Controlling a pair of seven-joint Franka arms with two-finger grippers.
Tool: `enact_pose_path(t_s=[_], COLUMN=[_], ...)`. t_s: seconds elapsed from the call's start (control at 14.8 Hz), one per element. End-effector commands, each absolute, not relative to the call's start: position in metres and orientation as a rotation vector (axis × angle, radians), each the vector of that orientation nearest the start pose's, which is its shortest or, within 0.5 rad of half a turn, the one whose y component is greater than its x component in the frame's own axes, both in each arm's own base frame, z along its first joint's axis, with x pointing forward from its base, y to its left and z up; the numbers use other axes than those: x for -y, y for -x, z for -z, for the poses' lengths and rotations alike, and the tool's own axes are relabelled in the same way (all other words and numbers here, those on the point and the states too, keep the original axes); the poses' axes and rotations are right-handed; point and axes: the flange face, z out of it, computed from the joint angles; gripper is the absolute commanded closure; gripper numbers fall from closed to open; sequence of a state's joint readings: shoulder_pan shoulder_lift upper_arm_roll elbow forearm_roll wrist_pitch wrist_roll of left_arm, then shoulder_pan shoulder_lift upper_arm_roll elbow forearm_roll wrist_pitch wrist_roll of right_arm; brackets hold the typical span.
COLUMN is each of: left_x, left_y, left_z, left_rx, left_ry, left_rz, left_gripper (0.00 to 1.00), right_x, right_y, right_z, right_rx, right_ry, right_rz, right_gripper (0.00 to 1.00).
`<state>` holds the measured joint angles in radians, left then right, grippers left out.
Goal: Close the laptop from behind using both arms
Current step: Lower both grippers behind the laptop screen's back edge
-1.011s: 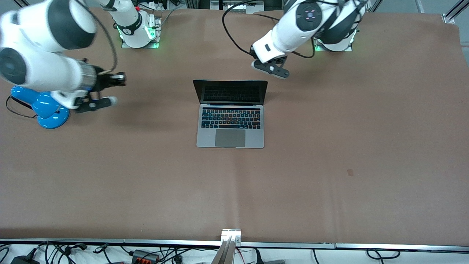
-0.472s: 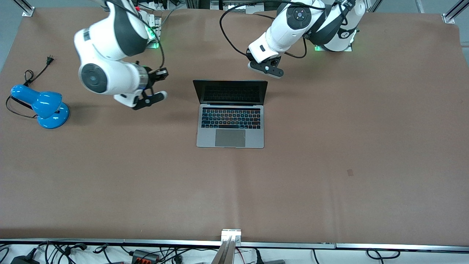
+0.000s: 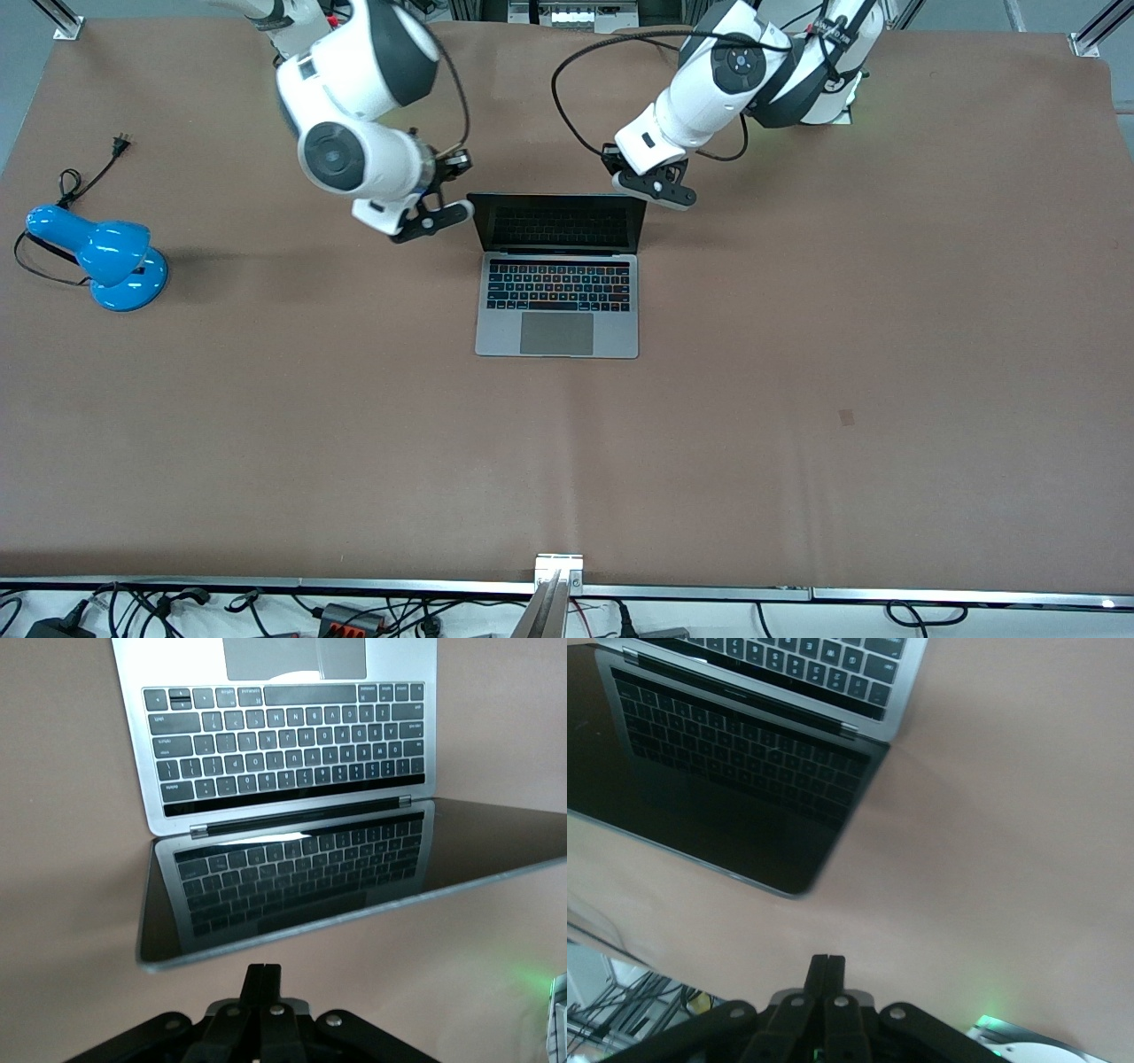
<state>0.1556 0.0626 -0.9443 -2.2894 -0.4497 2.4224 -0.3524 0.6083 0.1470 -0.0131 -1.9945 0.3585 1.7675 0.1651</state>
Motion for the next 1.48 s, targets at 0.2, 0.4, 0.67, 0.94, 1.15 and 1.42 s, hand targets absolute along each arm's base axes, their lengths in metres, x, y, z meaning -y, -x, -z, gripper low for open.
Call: enact_pose_path(t_s=[0.2, 0.4, 0.67, 0.94, 1.15, 1.42], left_x=[0.37, 0.366, 0.363, 0.359, 0.35, 0.342], left_y=[-0.37, -0.376, -0.387, -0.403, -0.419, -0.437], left_z=[-0.33, -0.327, -0.322, -0.312, -0.311, -0.31], left_rx=[-0.193, -0.213, -0.177, -0.106, -0.07, -0.075], left_ry=[3.498, 3.512, 3.545, 3.594, 3.603, 3.613], left_rz=[-0.227, -0.203, -0.169, -0.107, -0.095, -0.073], left_gripper=[1.0, 1.0, 1.0, 1.0, 1.0, 1.0], right_x=[-0.352, -0.355, -0.357, -0.362, -0.365, -0.382], right_y=[-0.425, -0.429, -0.44, -0.454, -0.473, -0.482], right_z=[-0.349, -0.341, -0.34, -0.351, -0.353, -0.348], right_rx=[0.311, 0.285, 0.221, 0.166, 0.129, 0.081], right_ry=[2.895, 2.896, 2.903, 2.9, 2.896, 2.902], right_rz=[-0.618, -0.588, -0.517, -0.465, -0.43, -0.406], right_gripper=[1.0, 1.0, 1.0, 1.0, 1.0, 1.0])
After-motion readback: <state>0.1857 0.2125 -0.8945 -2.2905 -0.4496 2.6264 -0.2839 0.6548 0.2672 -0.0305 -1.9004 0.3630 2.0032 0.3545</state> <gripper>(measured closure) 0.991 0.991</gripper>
